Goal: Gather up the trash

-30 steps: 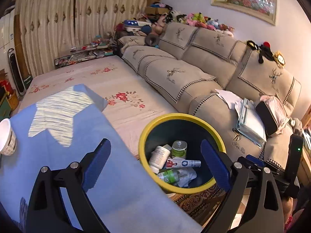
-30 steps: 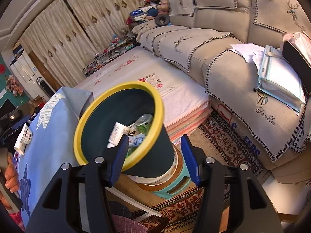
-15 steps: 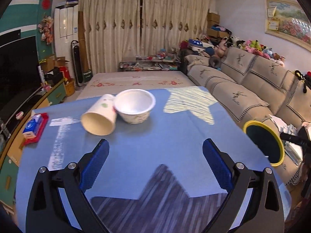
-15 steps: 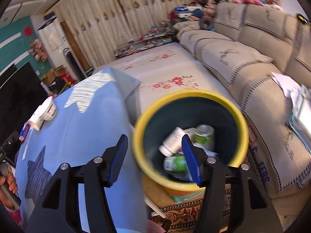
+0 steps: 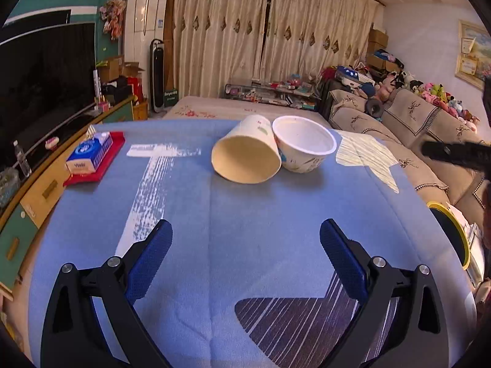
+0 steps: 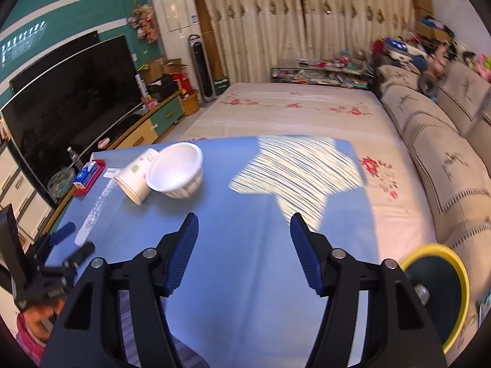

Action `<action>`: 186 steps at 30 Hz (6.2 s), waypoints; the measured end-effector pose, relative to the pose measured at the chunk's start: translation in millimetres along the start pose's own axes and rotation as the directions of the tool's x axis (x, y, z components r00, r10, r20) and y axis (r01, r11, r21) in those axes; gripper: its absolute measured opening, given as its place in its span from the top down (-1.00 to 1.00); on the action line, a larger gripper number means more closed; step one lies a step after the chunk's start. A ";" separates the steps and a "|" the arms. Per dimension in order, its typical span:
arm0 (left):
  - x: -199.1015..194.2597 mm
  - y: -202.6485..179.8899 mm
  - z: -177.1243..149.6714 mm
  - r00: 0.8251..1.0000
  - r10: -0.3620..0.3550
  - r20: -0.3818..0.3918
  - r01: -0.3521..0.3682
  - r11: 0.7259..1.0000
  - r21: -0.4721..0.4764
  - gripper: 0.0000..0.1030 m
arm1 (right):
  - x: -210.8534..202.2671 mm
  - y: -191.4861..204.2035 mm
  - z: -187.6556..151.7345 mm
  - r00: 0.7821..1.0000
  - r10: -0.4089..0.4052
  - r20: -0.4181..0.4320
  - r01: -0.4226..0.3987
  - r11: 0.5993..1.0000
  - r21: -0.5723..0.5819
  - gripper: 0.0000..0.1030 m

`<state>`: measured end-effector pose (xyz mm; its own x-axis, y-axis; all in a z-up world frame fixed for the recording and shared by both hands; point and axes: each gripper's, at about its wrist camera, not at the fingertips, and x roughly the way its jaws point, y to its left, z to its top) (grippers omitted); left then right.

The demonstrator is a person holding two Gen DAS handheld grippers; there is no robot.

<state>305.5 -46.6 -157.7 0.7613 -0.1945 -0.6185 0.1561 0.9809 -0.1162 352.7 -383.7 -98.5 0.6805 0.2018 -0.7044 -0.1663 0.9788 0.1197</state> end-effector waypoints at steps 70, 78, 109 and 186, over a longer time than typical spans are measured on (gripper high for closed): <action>-2.3 -14.7 -2.3 0.999 0.031 0.009 -0.031 0.998 0.050 -0.85 | -27.2 -254.9 -162.8 0.917 -0.345 -0.201 0.398 0.755 0.522 0.49; -5.7 -21.5 -5.0 0.999 0.032 0.019 -0.033 0.997 0.069 -0.85 | -49.2 -214.0 -151.6 0.935 -0.341 -0.097 0.341 0.791 0.508 0.34; 103.5 -56.9 73.4 0.985 0.009 -0.174 -0.011 1.000 -0.009 -0.22 | -66.6 -102.8 -141.4 0.924 -0.353 0.145 0.295 0.902 0.315 0.05; -67.6 -356.7 -9.0 0.957 -0.277 -0.085 0.289 0.882 0.371 -0.90 | -219.4 -166.6 -263.3 0.903 -0.403 0.149 0.314 0.856 0.411 -0.42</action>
<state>192.7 -383.3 -81.4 0.6318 -0.4575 -0.6257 0.5912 0.8065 0.0074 43.2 -600.5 -148.1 0.7878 -0.2068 -0.5802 0.3647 0.9157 0.1688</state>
